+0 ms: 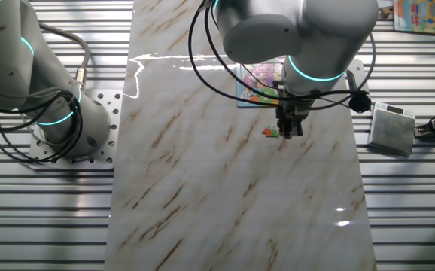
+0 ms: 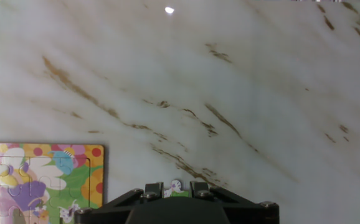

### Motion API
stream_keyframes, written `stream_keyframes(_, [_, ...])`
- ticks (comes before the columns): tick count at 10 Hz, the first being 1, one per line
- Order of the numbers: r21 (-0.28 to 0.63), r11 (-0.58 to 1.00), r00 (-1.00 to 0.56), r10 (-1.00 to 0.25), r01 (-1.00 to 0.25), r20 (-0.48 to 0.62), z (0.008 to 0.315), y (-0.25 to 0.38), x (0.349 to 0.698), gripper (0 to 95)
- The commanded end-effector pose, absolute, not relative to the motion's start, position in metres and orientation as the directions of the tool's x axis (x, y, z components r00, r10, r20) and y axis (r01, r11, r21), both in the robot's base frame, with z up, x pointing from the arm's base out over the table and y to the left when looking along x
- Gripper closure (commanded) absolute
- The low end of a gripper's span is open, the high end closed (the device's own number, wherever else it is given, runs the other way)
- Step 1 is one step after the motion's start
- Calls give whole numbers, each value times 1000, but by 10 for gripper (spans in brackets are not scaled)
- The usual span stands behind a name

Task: Assemble one piece of a puzzle

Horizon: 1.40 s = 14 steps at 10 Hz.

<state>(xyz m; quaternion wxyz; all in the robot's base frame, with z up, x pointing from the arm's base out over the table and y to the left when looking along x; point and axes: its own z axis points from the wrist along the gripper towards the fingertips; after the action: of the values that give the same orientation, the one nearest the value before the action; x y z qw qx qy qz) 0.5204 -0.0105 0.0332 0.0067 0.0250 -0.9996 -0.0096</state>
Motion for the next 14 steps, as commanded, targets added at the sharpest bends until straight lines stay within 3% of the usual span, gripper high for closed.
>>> stream_keyframes(1, [19,999,-999,-47,-47,14,33,-11,521,760])
stream_keyframes(9, [22,999,-999,-36,-36,12,25,-13,521,760])
stream_keyframes(10, [24,999,-999,-33,-33,12,24,-13,521,570])
stream_keyframes(14, [23,999,-999,-49,-49,8,23,-12,519,570])
